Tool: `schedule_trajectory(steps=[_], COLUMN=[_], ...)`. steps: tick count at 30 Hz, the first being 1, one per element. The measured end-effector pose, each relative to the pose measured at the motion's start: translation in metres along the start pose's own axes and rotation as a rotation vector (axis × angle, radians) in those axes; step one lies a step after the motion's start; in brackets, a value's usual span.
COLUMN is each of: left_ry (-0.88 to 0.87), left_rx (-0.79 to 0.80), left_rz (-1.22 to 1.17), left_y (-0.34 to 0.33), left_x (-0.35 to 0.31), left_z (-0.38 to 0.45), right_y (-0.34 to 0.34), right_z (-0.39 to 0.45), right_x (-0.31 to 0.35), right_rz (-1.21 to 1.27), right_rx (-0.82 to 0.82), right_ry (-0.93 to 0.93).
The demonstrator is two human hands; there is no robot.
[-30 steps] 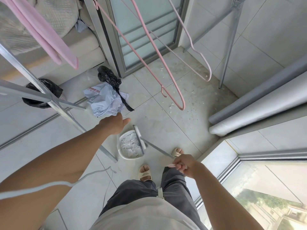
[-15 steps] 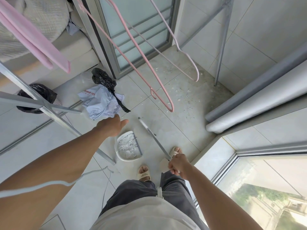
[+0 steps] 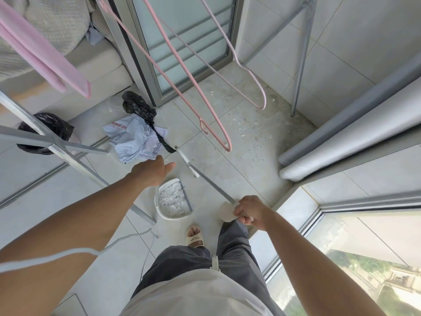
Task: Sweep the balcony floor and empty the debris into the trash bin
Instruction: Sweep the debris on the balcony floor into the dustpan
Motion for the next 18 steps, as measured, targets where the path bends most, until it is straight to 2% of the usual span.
schedule_trajectory(steps=[4,7,18], left_ry=[0.010,0.012,0.039], left_rx=[0.015,0.027,0.014], left_rz=[-0.015,-0.001,-0.012], left_y=[-0.003,-0.008,-0.001], left_x=[0.002,0.009,0.034], left_z=[-0.007,-0.014,-0.012], right_y=[-0.044,-0.066,-0.028], right_z=[-0.001,0.000,-0.002], right_x=[-0.007,-0.021,-0.031], right_rz=[-0.097,-0.039,0.126], right_rx=[0.014,0.086,0.010], right_ry=[-0.028,-0.105,-0.023])
Point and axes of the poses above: each hand's wrist, its own z-axis towards the middle knuckle, its own y-axis out of the back of the hand, x = y × z, the point moved 7 cm from there along z, towards the middle knuckle, and after that the axes turned 10 degrees about -x, right-handed, at the moved point
